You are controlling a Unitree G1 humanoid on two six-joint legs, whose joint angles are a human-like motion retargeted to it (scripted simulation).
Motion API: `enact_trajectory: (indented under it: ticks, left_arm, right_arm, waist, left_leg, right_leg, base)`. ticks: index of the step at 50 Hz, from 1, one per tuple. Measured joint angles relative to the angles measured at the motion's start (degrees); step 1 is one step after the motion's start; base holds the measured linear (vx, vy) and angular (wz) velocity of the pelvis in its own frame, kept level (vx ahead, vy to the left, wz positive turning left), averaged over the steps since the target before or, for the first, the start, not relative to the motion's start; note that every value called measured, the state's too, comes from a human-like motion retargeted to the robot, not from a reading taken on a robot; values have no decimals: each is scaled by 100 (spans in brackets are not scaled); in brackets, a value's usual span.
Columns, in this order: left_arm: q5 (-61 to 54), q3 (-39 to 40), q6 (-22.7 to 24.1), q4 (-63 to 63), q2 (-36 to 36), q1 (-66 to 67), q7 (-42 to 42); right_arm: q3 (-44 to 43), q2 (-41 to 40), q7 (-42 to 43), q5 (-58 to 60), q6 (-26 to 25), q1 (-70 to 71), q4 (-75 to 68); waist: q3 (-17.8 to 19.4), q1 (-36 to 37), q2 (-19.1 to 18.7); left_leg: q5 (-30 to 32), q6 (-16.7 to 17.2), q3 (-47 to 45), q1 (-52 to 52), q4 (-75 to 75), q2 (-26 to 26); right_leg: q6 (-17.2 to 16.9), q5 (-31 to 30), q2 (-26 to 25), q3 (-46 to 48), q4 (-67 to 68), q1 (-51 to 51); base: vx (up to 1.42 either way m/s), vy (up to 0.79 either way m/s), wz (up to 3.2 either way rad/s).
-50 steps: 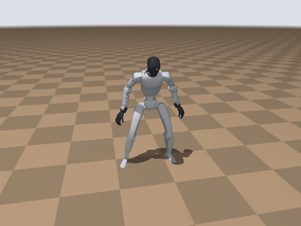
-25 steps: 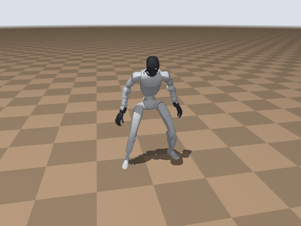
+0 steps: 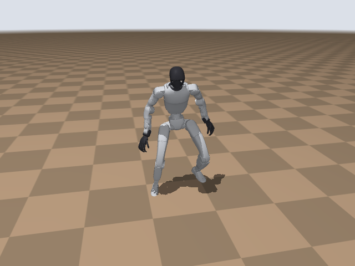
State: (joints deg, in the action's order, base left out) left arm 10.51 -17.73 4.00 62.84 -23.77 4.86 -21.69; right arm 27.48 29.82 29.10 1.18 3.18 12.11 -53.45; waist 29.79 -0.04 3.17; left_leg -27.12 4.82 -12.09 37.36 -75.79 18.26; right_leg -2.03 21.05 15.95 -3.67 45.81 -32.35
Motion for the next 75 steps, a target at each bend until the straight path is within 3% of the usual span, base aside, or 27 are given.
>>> enact_trajectory:
  ticks: [3, 5, 7, 10, 12, 15, 17, 20, 22, 23, 25, 27, 33, 36, 39, 43, 45, 48, 50, 52, 55, 58, 60, 63, 66, 72, 75]
  left_arm:
    - [-71, 29, 126, 109, -30, -1, 15]
    - [-137, -57, 75, 139, -114, -76, 59]
    - [-244, -160, 85, 109, -188, -135, -35]
    - [-483, -383, 156, 43, -282, -264, -115]
    - [-642, -473, 164, -6, -314, -400, -118]
    - [-907, -445, 145, -42, -267, -669, -91]
    - [-1320, -369, 67, -48, -141, -828, -87]
    - [-1641, -60, 222, -55, 119, -778, 26]
    - [-1890, 77, 161, -84, 247, -682, 107]
    - [-1917, 120, 168, -97, 285, -605, 192]
    - [-1856, 171, 335, -75, 340, -438, 403]
    - [-1686, 201, 520, -44, 349, -299, 456]
    - [-1466, 201, 655, -174, 182, -228, 437]
    - [-1022, 61, 703, -55, 45, -334, 374]
    - [-905, -287, 549, -29, -127, -668, 281]
    - [-882, -529, 464, -145, -283, -1158, 127]
    - [-1153, -542, 441, -235, -270, -1417, -6]
    - [-1663, -320, 450, -323, -139, -1511, -176]
    - [-1872, -98, 412, -338, -34, -1433, -198]
    - [-1707, 86, 367, -299, 33, -1237, -96]
    - [-1423, 172, 165, -188, 71, -896, 120]
    - [-945, 111, 129, -9, 34, -618, 279]
    - [-473, 68, 233, 98, 23, -439, 294]
    - [-107, -42, 326, 211, 17, -352, 200]
    - [-188, -158, 262, 290, -37, -467, 103]
    - [-498, -504, 397, 87, -116, -739, -237]
    - [-1013, -630, 223, -123, -71, -1008, -357]
  right_arm:
    - [-47, -3, 56, -83, 85, -39, -34]
    - [-204, 12, -115, -157, -90, -217, 36]
    - [-380, 28, -217, -175, -133, -513, 160]
    - [-664, 42, -385, -232, -129, -1067, 351]
    - [-773, 42, -462, -260, -111, -1362, 415]
    - [-890, 57, -564, -270, -57, -1635, 457]
    - [-921, 98, -701, -206, -239, -1613, 359]
    - [-736, 128, -667, -107, -123, -1328, 262]
    - [-560, 149, -651, -112, -348, -937, 194]
    - [-452, 152, -608, -183, -344, -758, 213]
    - [-229, 133, -520, -329, -138, -449, 285]
    - [-134, 96, -391, -413, 131, -257, 357]
    - [-97, -81, -257, -547, 68, 103, 185]
    - [-146, -209, -269, -515, 278, -216, 129]
    - [-395, -293, -480, -502, 24, -701, 116]
    - [-517, -338, -599, -440, 34, -1284, 38]
    - [-573, -302, -668, -365, -18, -1401, -69]
    - [-560, -270, -749, -231, -105, -1324, -218]
    - [-517, -242, -784, -146, -175, -1131, -277]
    - [-371, -207, -701, -179, -39, -867, -248]
    - [5, -102, -711, -202, -81, -260, -282]
    - [323, 2, -672, -79, -129, 386, -253]
    - [441, 57, -505, -50, 39, 662, -202]
    - [302, 98, -327, -85, 147, 688, -134]
    - [1, 88, -443, -169, -29, 407, -49]
    - [-388, 111, -597, -199, 165, -737, 225]
    - [-509, 143, -809, -161, -211, -1033, 103]
  waist:
    - [0, 152, -74]
    - [0, 106, -76]
    - [0, 67, -104]
    - [0, 25, -201]
    - [0, -3, -246]
    - [0, -33, -421]
    - [0, -23, -472]
    - [0, -55, -491]
    - [0, -59, -283]
    - [0, -87, -199]
    - [0, -181, -184]
    - [0, -165, -141]
    - [0, 34, -84]
    - [0, 78, -137]
    - [0, 79, -156]
    - [0, -65, -269]
    - [0, -72, -399]
    - [0, 52, -406]
    - [0, 84, -301]
    - [0, 55, -173]
    - [0, -66, -147]
    - [0, -126, -60]
    - [0, 47, -68]
    - [0, 210, -89]
    - [0, 187, -55]
    - [0, 98, -197]
    - [0, 25, -288]
  left_leg:
    - [-250, -219, 222, -130, 572, 558]
    - [-210, -294, 169, -547, 1830, 551]
    - [328, -203, 192, -1102, 3255, 354]
    - [820, -64, 414, -1122, 3439, 160]
    - [747, 230, 315, -873, 2973, 107]
    - [548, 301, 172, -770, 2874, -116]
    - [657, 127, 61, -1008, 3478, -532]
    - [722, 183, -148, -1035, 3658, -849]
    - [1033, 428, -183, -1201, 4188, -1319]
    - [1117, 570, -77, -1064, 4004, -1458]
    - [1192, 866, 341, -570, 3064, -1505]
    - [1039, 964, 385, -158, 1897, -1205]
    - [33, -154, -30, -177, 1553, 307]
    - [302, -201, 64, -734, 2897, 529]
    - [1280, 126, 197, -1341, 4316, 189]
    - [1083, 590, 224, -1052, 3838, 0]
    - [1088, 426, 288, -1093, 4096, -233]
    - [1239, 126, 165, -1295, 4473, -601]
    - [1239, 61, 8, -1390, 4599, -912]
    - [901, 76, -252, -1140, 3905, -1019]
    - [623, -179, -1007, -913, 2784, -601]
    - [163, -690, -1634, -798, 1465, 228]
    - [-70, -637, -1180, -591, 853, 518]
    - [-154, -415, -206, -564, 1167, 378]
    - [249, -367, 273, -1155, 2870, 152]
    - [603, 260, 559, -1269, 3161, -97]
    - [790, 171, 518, -1524, 3961, -654]
  right_leg:
    - [-108, -365, -93, -113, -420, 56]
    - [-170, -704, 26, -86, -1053, 324]
    - [-189, -1014, 140, -58, -1387, 466]
    - [-35, -1452, 357, 100, -1106, 293]
    - [149, -1365, 616, 378, -379, -30]
    - [385, -292, 791, 838, 1002, -438]
    - [386, 224, 450, 752, 1351, -498]
    - [-298, 121, -673, 307, 568, -382]
    - [-377, -507, -783, 269, -1237, 127]
    - [-188, -674, -690, 316, -1722, 276]
    - [34, -773, -524, 290, -1481, 119]
    - [-217, -883, -423, 126, -971, -146]
    - [-298, -1371, -327, -147, -1999, 115]
    - [-374, -1390, -282, -96, -1994, 181]
    - [-241, -1363, 51, 182, -2538, 552]
    - [40, -661, 560, 946, -1411, 425]
    - [218, -295, 582, 1230, -561, 265]
    - [60, 99, -76, 891, 328, 66]
    - [-312, -12, -446, 751, -64, 222]
    - [-249, -68, -417, 820, -792, 520]
    - [211, -69, -131, 723, -783, 519]
    - [-8, -236, 62, 497, -753, 413]
    - [37, -246, -27, 294, -766, 333]
    - [-91, -596, -72, 42, -1109, 385]
    - [-140, -1060, 94, 29, -1949, 765]
    - [231, -494, 410, 272, -1215, 682]
    - [451, -272, 508, 560, -762, 578]
  base:
    - [-3, 50, -57]
    - [-9, 58, 10]
    - [-3, 64, 6]
    - [-2, 66, 15]
    - [-5, 63, 41]
    - [-3, 58, 41]
    - [-4, 48, 31]
    - [-2, 40, -1]
    - [-7, 37, -25]
    - [-5, 36, -19]
    - [-1, 38, -16]
    - [1, 37, -37]
    - [-10, 40, -39]
    - [-3, 50, -20]
    - [-8, 55, 19]
    - [-4, 49, 77]
    - [-6, 43, 59]
    - [-5, 35, 14]
    - [-2, 32, 3]
    - [2, 35, 1]
    - [-1, 38, 6]
    - [-2, 40, -34]
    - [-1, 44, -115]
    - [-3, 50, -71]
    - [-6, 55, -3]
    - [2, 59, 30]
    - [-4, 54, 64]
